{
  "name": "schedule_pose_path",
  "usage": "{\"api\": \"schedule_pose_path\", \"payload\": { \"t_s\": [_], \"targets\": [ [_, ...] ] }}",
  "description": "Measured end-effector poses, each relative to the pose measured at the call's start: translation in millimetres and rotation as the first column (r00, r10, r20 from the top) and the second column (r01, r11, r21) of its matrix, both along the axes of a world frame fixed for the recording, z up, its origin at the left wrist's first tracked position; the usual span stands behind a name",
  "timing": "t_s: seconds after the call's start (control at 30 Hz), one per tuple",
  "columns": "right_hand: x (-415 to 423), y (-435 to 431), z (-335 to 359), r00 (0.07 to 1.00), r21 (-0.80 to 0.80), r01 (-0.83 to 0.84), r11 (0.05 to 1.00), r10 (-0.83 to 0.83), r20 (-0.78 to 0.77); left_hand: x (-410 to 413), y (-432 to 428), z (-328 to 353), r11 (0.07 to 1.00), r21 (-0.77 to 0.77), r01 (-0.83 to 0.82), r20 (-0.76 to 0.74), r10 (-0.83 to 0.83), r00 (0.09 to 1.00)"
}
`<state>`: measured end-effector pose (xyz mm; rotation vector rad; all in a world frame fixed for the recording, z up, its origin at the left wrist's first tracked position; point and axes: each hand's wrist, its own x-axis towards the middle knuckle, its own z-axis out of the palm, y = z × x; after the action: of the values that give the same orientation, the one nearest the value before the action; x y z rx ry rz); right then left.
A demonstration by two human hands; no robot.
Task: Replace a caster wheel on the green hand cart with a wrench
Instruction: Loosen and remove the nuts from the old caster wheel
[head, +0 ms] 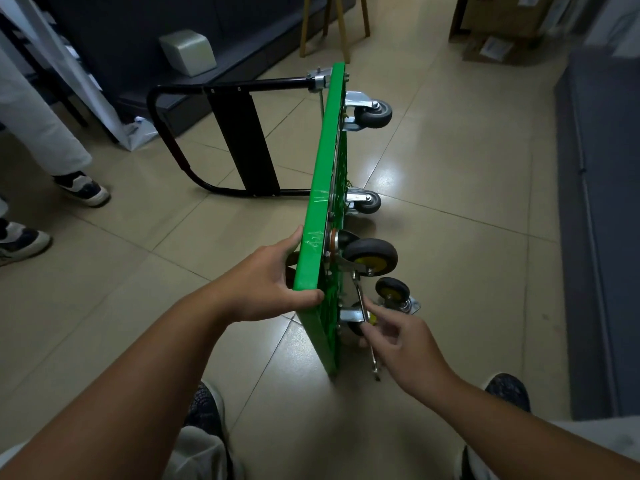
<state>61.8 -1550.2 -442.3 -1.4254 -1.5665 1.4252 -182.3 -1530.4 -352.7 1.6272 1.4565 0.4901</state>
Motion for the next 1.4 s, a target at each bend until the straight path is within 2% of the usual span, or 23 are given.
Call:
{"api": "schedule_pose_path", "payload": {
  "t_s": [0.07, 0.13, 0.27, 0.77, 0.87, 0.97, 1.03, 1.1, 1.17, 1.27, 1.4],
  "targets": [
    [-8, 1, 31, 0.976, -0.182, 0.047, 0.982, -0.085, -0.202, -4, -1, 2, 1.000, -0.010, -0.016, 0.026, 0.016, 1.000],
    [-19, 5, 66, 0.929, -0.336, 0.053, 0.941, -0.170, -0.330, -6, -2, 5, 1.000, -0.006, -0.030, 0.049, 0.031, 0.998],
    [-33, 18, 109, 0.912, -0.534, -0.062, 0.843, -0.170, -0.375, -7, -6, 7, 0.999, -0.005, -0.052, 0.047, 0.052, 0.998],
    [-62, 42, 126, 0.963, -0.530, -0.103, 0.842, -0.050, -0.266, -8, -4, -3, 1.000, 0.027, -0.014, 0.015, 0.013, 1.000],
    [-64, 36, 116, 0.971, -0.499, -0.065, 0.864, -0.060, -0.231, -8, -3, -5, 1.000, 0.015, -0.011, -0.021, 0.011, 1.000],
    [-57, 23, 99, 0.975, -0.446, -0.065, 0.893, -0.038, -0.218, -5, -1, -3, 0.995, -0.049, -0.085, 0.104, 0.090, 0.991],
    [-48, 15, 84, 0.971, -0.388, -0.064, 0.920, -0.031, -0.235, -4, 0, -3, 0.993, -0.041, -0.113, 0.108, 0.117, 0.987],
    [-41, 7, 68, 0.979, -0.284, -0.082, 0.955, 0.023, -0.204, -4, -1, -3, 0.996, 0.008, -0.090, 0.038, 0.090, 0.995],
    [-37, 3, 49, 0.994, -0.133, -0.086, 0.987, 0.076, -0.081, -4, -3, -2, 0.998, 0.036, -0.060, -0.048, 0.062, 0.997],
    [-34, 4, 25, 0.993, 0.094, -0.101, 0.990, 0.095, 0.068, -3, -3, -2, 0.998, 0.054, -0.044, -0.064, 0.048, 0.997],
    [-24, 9, 7, 0.984, 0.199, -0.148, 0.969, 0.124, 0.131, 0, -1, -1, 0.997, 0.049, -0.066, -0.052, 0.068, 0.996]
  ]
}}
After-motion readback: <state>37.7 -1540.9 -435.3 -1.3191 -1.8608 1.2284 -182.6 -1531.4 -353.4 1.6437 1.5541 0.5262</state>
